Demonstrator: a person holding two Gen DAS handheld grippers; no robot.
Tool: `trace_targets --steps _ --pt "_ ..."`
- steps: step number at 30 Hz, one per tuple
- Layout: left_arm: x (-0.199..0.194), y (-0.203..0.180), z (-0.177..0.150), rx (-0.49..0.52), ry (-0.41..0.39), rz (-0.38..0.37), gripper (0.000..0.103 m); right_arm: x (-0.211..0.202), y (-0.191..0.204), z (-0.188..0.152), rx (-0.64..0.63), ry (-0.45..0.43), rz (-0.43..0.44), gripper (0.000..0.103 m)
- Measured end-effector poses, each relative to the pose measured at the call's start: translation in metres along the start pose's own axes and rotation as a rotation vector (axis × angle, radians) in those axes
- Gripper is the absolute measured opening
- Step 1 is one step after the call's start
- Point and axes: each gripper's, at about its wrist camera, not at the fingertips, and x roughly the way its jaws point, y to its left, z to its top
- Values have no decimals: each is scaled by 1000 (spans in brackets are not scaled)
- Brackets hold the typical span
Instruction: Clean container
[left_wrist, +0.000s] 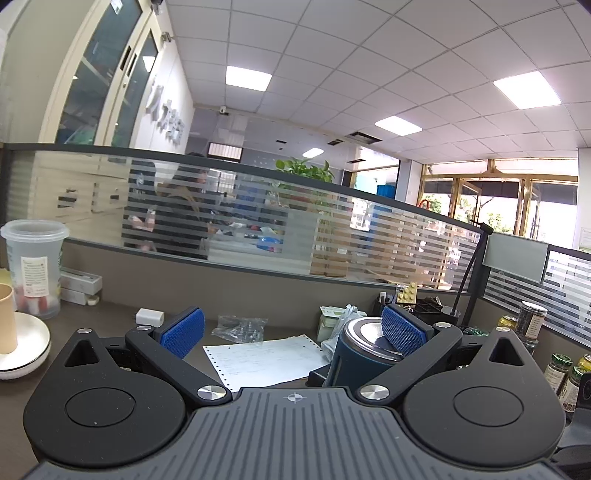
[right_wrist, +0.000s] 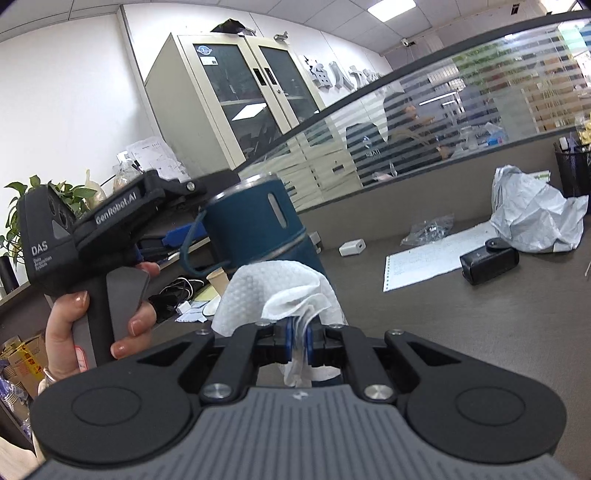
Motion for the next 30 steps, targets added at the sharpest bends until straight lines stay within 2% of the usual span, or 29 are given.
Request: trace_targets --steps 15,30 --pt "1 2 2 2 1 -7 103 0 1 25 -46 -98 -21 9" --pt "3 10 7 -26 27 -28 103 4 -4 21 -31 -108 -31 9"
